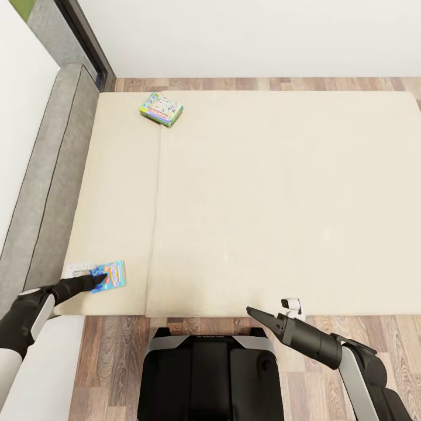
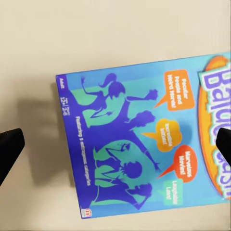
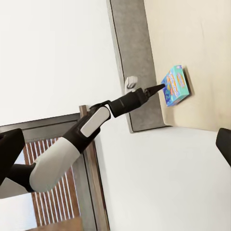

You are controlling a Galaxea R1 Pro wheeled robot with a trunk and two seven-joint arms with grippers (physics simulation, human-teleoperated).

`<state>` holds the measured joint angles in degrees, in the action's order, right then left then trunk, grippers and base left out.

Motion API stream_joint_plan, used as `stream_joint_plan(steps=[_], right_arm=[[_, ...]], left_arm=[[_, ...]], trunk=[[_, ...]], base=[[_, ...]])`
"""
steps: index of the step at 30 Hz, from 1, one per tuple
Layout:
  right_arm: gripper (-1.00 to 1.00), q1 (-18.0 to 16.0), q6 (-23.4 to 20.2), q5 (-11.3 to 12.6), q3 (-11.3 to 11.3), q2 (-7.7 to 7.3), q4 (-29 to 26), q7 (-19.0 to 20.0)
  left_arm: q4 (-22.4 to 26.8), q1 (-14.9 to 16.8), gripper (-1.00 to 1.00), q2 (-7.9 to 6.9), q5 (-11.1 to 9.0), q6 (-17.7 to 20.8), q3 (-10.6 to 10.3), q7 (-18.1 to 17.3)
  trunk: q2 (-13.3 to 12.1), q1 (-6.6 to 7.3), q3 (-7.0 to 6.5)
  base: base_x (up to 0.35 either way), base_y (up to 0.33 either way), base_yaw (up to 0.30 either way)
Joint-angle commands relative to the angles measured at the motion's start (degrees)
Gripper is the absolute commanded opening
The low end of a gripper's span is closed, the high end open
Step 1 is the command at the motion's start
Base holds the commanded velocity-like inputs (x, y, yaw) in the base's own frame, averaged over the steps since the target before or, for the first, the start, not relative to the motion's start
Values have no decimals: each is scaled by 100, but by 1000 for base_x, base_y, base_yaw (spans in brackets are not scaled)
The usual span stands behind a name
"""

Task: Put all the toys in the child's room - the three board games (two on the bed and one on the table), the two jigsaw puzzles on the table, and the tennis ball on the table - inside the toy box on the table in the child's room.

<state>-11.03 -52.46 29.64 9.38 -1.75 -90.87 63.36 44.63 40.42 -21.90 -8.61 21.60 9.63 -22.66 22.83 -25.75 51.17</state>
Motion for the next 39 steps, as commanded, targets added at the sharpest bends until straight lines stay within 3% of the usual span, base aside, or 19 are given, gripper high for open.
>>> stream_joint_plan(steps=[1,12,26,39], right_arm=[[100,-2,-27,10,3,-1,-1,9],[100,-2,-27,11,3,0,-1,9],[100,-1,-27,16,3,2,-1,9],[100,0,-27,16,3,1,-1,9]], left_arm=[[-2,1,100,-13,-48,49,12,-77],[-170,161,100,-65,-45,13,13,-340],[-270,202,100,-71,-38,2,13,-361],[-296,203,100,-76,-36,-6,7,-362]], trunk=[[8,-3,6],[8,-3,6],[8,-3,15],[8,-3,115]], base=[[0,0,0],[0,0,0],[0,0,0],[0,0,0]])
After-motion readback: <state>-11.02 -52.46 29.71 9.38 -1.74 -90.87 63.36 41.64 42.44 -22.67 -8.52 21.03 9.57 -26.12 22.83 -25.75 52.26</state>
